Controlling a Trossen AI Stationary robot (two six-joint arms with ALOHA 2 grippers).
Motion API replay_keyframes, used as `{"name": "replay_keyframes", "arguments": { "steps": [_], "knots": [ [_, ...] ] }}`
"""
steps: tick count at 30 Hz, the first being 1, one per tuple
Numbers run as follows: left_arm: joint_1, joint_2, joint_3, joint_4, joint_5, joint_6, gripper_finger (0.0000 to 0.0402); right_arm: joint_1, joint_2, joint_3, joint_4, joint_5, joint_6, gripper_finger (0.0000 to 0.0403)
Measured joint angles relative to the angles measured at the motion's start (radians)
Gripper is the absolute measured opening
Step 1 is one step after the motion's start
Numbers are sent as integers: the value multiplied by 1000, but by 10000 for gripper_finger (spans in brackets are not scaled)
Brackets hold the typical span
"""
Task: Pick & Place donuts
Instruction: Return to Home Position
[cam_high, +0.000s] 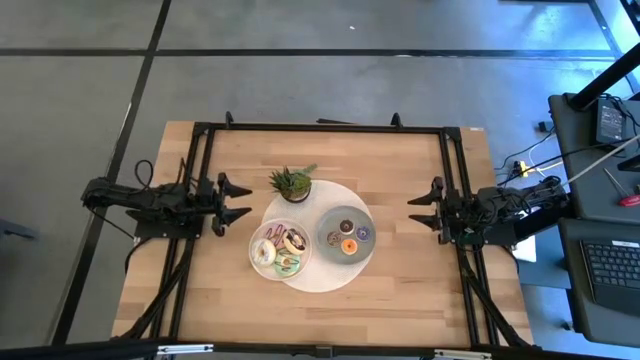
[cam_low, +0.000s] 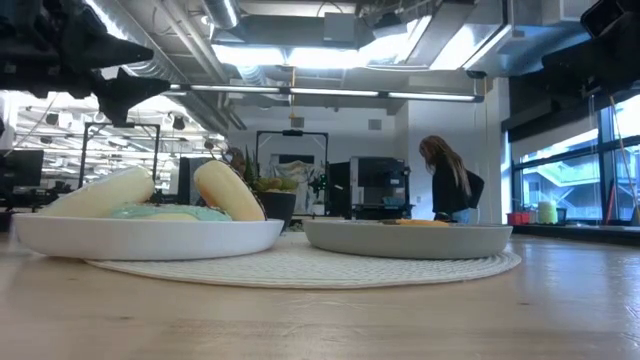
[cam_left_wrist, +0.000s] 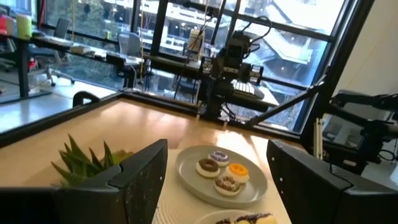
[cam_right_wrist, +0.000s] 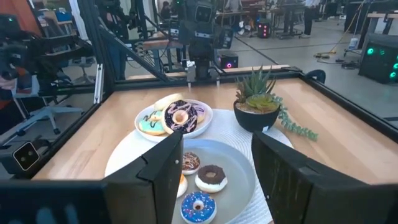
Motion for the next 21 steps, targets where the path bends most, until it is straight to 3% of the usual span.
{"name": "replay_keyframes", "arguments": {
  "steps": [4,10,16,21],
  "knots": [
    [0,0,0,12,0,6,270,0,0,-5,7,0,-11,193],
    [0,0,0,12,3,6,270,0,0,-113,208,11,-87,193],
    [0,0,0,11,27,7,270,0,0,-148,288,28,-111,193],
    [0,1,0,-11,19,8,270,0,0,-148,297,162,-107,193]
  ]
}}
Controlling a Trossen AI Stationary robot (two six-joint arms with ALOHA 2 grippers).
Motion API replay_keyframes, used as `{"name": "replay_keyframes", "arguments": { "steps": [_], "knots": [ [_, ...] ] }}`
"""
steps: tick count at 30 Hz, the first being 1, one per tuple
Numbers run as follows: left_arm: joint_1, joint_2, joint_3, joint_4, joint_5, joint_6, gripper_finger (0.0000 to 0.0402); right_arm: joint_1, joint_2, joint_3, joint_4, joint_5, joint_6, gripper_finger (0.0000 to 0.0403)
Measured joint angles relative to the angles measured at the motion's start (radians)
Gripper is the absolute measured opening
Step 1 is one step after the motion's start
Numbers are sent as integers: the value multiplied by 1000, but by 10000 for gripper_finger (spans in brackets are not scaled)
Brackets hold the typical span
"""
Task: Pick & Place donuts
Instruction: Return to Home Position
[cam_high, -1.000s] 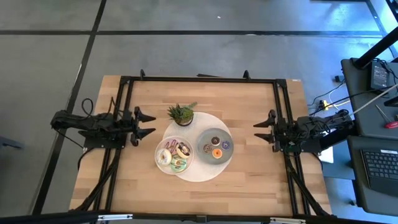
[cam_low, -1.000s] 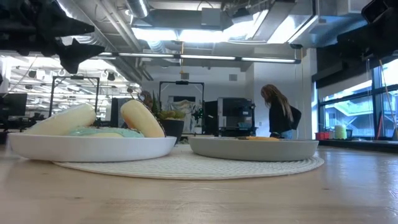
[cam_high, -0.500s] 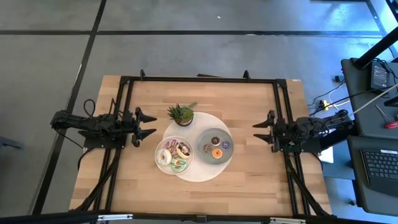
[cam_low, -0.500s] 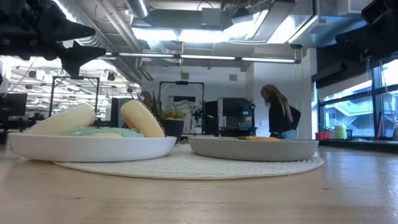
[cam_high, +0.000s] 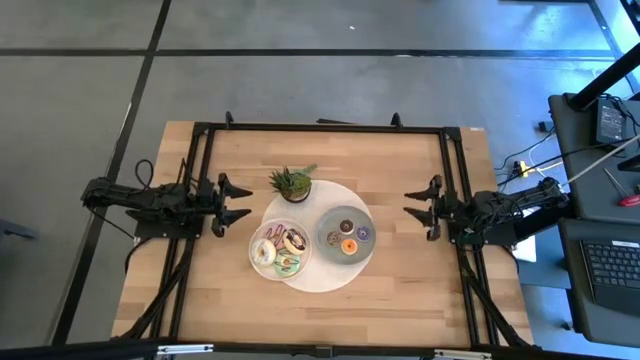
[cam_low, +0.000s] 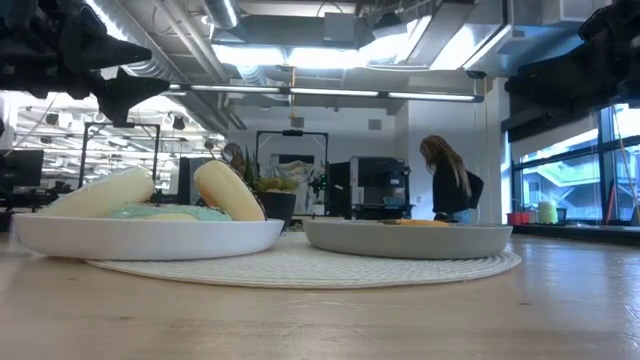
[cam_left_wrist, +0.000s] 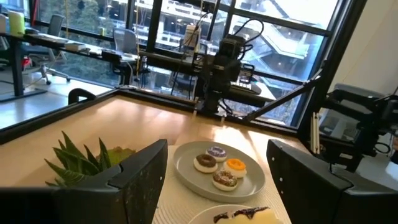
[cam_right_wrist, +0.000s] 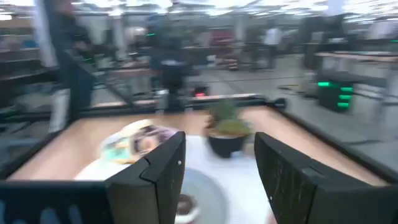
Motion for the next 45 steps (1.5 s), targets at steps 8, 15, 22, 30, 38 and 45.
{"name": "replay_keyframes", "arguments": {
  "steps": [8,15,22,30,38,45],
  "knots": [
    [0,7,0,0,0,79,270,0,1,0,-9,362,-51,193],
    [0,8,0,1,-24,139,270,0,3,0,-13,389,-105,193],
    [0,8,0,15,-190,106,270,0,3,0,-13,389,-133,193],
    [0,8,0,16,-209,139,270,0,3,0,-13,389,-133,193],
    [0,8,0,16,-209,139,270,0,4,0,-13,389,-133,193],
    [0,8,0,16,-209,139,270,0,4,0,-13,389,-133,193]
  ]
}}
